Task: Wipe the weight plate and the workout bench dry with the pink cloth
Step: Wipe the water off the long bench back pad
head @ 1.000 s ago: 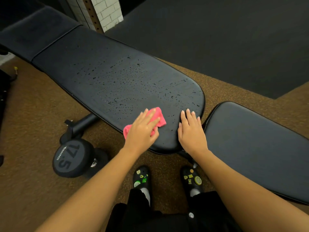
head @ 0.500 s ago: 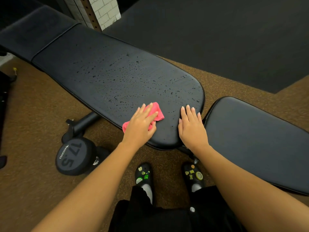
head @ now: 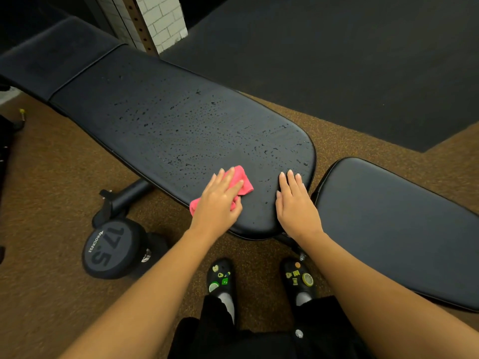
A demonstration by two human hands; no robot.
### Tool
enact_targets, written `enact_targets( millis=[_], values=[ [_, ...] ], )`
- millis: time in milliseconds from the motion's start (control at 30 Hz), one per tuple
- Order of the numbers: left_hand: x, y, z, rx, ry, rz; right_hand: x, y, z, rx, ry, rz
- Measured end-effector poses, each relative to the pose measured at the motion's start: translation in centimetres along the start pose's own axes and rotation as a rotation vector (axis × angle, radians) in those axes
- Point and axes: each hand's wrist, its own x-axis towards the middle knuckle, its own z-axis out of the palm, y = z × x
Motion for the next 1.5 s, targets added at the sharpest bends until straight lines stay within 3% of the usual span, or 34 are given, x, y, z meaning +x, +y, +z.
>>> enact_targets(
  millis=[300, 433, 533, 633, 767, 833, 900, 1067, 1167, 1233, 1367, 1500],
  values=[
    [-1.5, 0.0, 0.4, 0.004, -0.096, 0.188, 0.0, 0.0, -0.2, 0.031, 0.035, -0.009],
    [0.4, -0.5, 0.1, -0.045, -0.104, 0.061, 0.0, 0.2, 0.1, 0.026, 0.046, -0.014],
    [0.3, 0.8, 0.7, -0.120, -0.017, -0.048, 0.0, 0.3, 0.1, 0.066, 0.035, -0.020],
    [0.0, 2.3, 0.7, -0.300, 0.043, -0.147, -0.1, -0.4, -0.4, 0.278, 0.035, 0.063],
    [0.3, 4.5, -0.7, -0.652, 0.203, -0.332, -1.5, -3.7, -1.5, 0.750, 0.077, 0.094],
    [0.7, 6.0, -1.8, -0.880, 0.188, -0.438, -2.2, -5.6, -2.1, 0.961, 0.096, 0.054],
    [1.1, 7.1, -2.5, -1.046, 0.121, -0.438, -2.3, -6.6, -2.8, 1.129, 0.151, 0.106],
    [1.4, 5.6, -3.0, -0.815, 0.023, -0.215, -1.3, -6.7, -3.5, 1.088, 0.260, 0.221],
    [2.4, 1.4, -2.7, -0.427, 0.056, -0.213, -1.5, -6.2, -3.3, 0.926, 0.308, 0.261],
    [3.2, -1.6, -2.8, -0.207, 0.125, -0.229, -2.2, -6.2, -2.3, 0.812, 0.262, 0.200],
    [4.8, -5.0, -2.3, 0.011, 0.157, -0.253, -3.1, -6.1, 0.9, 0.223, 0.121, 0.058],
    [5.2, -5.5, -1.1, 0.080, 0.136, -0.285, -0.7, -5.6, 0.9, 0.230, 0.090, 0.008]
  ],
)
